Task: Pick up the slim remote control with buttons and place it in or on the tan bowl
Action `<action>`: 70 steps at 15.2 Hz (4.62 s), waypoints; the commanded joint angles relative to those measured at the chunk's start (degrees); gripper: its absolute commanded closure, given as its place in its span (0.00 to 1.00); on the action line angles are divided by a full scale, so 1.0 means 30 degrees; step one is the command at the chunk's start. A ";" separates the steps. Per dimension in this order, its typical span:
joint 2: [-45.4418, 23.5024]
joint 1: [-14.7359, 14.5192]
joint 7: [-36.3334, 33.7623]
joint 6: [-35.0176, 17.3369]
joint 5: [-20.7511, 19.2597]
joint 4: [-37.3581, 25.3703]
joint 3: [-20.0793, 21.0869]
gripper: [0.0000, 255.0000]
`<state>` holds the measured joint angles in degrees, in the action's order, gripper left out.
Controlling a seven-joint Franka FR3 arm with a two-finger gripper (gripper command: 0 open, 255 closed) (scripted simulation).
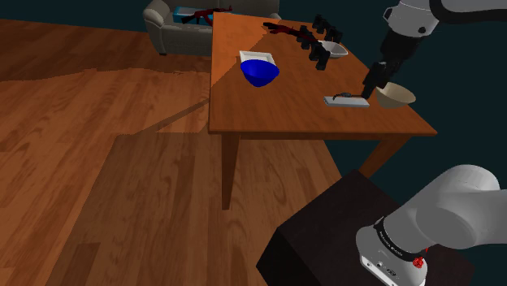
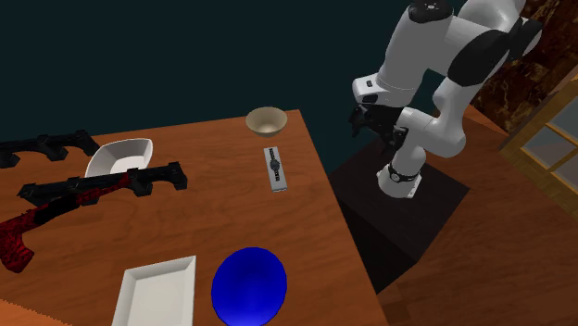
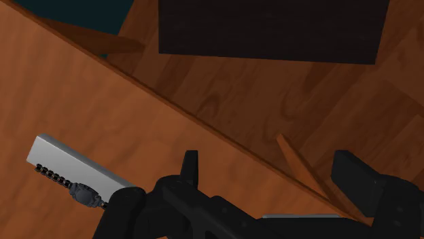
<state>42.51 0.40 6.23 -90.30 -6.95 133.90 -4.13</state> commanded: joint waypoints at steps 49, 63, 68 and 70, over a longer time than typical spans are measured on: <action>-1.5893 -0.3492 2.8203 -1.1454 0.4436 -0.4419 -1.3434 1.00; -1.4408 -0.3718 2.7206 -0.8825 0.3104 -0.6040 -1.3470 1.00; -1.3946 -0.3774 2.6910 -0.7592 0.2728 -0.6951 -1.3421 1.00; -1.3800 -0.3791 2.6817 -0.7094 0.2613 -0.7346 -1.3397 1.00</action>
<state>0.74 -10.99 86.80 -112.30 1.18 112.30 -44.32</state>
